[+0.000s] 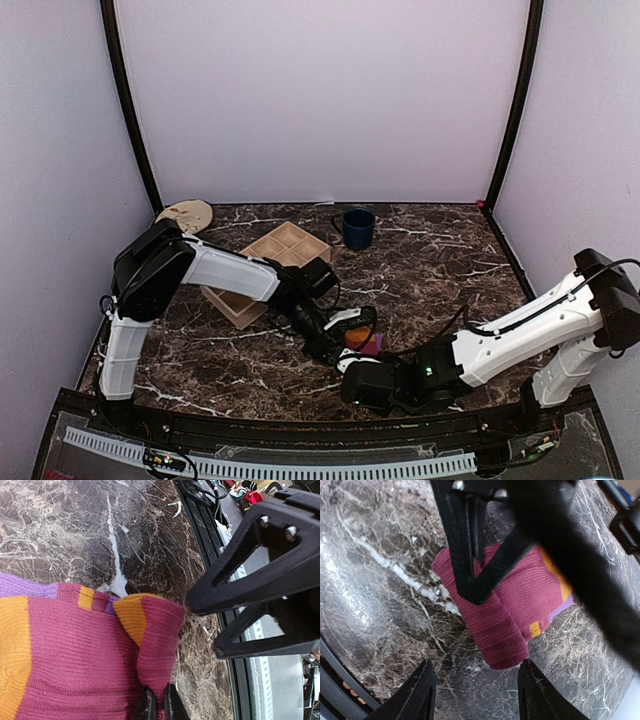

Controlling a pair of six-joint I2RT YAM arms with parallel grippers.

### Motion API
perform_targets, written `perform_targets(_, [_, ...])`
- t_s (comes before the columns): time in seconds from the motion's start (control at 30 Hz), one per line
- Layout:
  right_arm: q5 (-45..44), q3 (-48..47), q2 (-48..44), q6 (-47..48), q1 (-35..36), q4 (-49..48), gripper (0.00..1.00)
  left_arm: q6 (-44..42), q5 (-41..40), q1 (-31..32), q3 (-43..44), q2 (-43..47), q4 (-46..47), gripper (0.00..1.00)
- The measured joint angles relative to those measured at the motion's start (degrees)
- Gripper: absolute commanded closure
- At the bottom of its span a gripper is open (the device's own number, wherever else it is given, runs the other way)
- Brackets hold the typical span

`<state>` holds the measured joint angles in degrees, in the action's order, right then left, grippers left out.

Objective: Roll the socks

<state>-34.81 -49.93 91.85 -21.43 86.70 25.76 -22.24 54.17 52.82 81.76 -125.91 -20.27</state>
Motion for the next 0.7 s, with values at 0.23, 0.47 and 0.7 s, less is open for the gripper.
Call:
perform_targets(0.23, [0.0,0.0,1.4,3.5,-1.0,-0.9,0.48,0.0,0.6,0.0,0.8,-0.7,-0.7,1.0])
perform_targets(0.47, [0.2,0.7,1.5,6.5,-3.0,-2.8,0.49,0.0,1.0,0.0,1.4,-1.0,-1.4,1.0])
perform_targets(0.7, [1.9,2.3,1.5,9.1,-4.9,-4.5,0.57,0.0,1.4,0.0,1.8,-1.5,-1.7,1.0])
